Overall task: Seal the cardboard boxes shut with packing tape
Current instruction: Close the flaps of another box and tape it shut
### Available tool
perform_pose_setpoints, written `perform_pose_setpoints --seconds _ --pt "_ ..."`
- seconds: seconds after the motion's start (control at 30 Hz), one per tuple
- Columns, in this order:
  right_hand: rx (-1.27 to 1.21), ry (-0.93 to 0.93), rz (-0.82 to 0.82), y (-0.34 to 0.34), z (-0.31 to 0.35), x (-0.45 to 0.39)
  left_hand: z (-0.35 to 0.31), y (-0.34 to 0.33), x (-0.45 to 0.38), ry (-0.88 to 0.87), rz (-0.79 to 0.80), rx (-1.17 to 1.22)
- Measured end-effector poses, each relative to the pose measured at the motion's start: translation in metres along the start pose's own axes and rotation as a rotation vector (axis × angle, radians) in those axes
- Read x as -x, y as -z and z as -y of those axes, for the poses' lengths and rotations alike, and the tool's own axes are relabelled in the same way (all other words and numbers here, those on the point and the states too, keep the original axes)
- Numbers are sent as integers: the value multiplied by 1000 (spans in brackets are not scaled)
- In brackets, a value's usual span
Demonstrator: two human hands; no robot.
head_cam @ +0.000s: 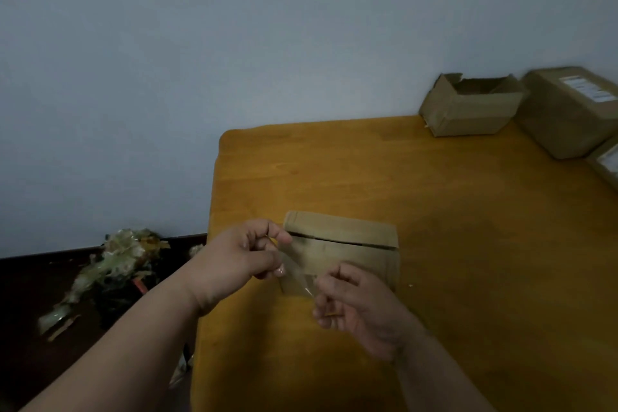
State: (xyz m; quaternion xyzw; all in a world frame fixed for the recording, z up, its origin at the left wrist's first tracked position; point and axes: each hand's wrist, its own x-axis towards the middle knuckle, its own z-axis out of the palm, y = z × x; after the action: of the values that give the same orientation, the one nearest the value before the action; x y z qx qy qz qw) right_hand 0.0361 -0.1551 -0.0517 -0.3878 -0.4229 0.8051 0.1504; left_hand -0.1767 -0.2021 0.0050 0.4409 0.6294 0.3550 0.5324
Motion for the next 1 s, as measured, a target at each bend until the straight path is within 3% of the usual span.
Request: perform_pose_setpoints --seconds 0.13,0.23,0.67,0.83,1.0 --pt "136 44 -85 -4 -2 0 8 4 -3 1 -10 -20" --pt "88 61 -97 3 0 2 10 6 -3 19 12 -53" --pt "-67 48 104 40 22 -7 8 -2 -8 42 -22 -171" --pt "-181 33 251 54 28 -5 4 -5 -9 50 -40 -213" --pt "-178 -37 174 48 37 -1 3 -13 -13 84 -70 -153"
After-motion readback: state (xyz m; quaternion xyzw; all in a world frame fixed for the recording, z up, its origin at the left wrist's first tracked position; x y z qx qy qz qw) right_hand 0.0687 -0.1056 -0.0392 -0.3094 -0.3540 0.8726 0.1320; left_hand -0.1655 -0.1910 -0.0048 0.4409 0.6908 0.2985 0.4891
